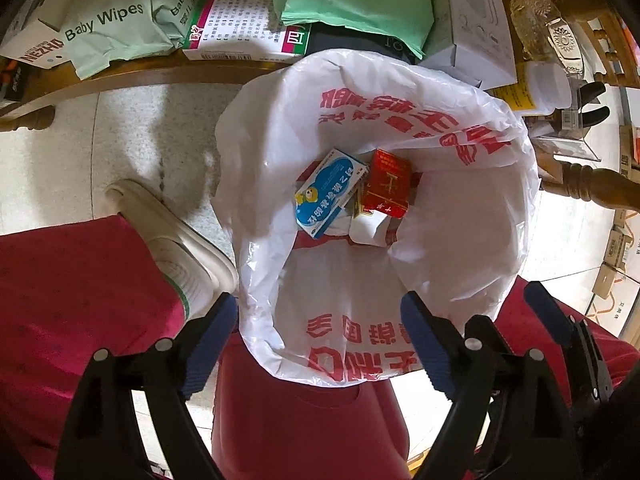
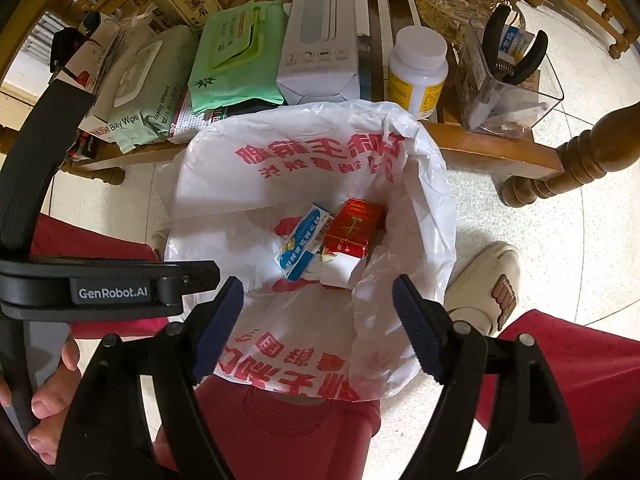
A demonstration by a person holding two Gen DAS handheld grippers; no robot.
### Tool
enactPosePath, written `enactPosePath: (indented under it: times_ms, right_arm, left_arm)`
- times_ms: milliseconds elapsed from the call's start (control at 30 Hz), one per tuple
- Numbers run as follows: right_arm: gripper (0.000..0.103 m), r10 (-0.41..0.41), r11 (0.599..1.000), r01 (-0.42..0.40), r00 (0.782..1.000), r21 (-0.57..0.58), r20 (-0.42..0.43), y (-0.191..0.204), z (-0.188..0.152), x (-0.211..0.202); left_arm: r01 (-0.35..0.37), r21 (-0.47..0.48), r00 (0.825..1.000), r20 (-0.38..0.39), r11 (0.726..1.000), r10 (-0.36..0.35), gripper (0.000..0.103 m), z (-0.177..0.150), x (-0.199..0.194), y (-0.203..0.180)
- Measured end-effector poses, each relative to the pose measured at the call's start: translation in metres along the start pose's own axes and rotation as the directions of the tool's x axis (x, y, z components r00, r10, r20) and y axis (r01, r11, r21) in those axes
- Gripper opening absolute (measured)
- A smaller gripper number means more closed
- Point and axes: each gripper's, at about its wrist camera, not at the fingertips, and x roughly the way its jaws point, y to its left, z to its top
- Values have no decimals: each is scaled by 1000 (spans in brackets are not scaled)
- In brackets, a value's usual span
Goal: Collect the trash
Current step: 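Open left tool over the white bag while right tool releases the red box, then raise both tools out of the bag back toward the table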
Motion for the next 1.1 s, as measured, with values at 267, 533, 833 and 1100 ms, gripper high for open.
enactPosePath:
  times_ms: [267, 533, 833, 1100]
  right_arm:
    - [75, -5, 1000, 5, 1000, -4, 9, 0, -1, -3]
    - [75, -6, 1000, 6, 1000, -18, 30, 5, -7, -13]
    - [76, 23, 999, -19, 997, -47, 75, 16, -21, -50]
    - [88, 133, 990, -122, 970, -68, 203, 16, -45, -146]
  left_arm:
    - [-7, 5, 1000, 13, 1000, 7, 83, -3, -3, -2]
    - [-39, 58, 997, 65, 998, 35, 84, -13, -18, -10]
    - [-96, 118, 986, 146, 988, 79, 85, -35, -54, -16]
    - [-153, 203, 952, 292, 967, 90, 85, -98, -148, 0]
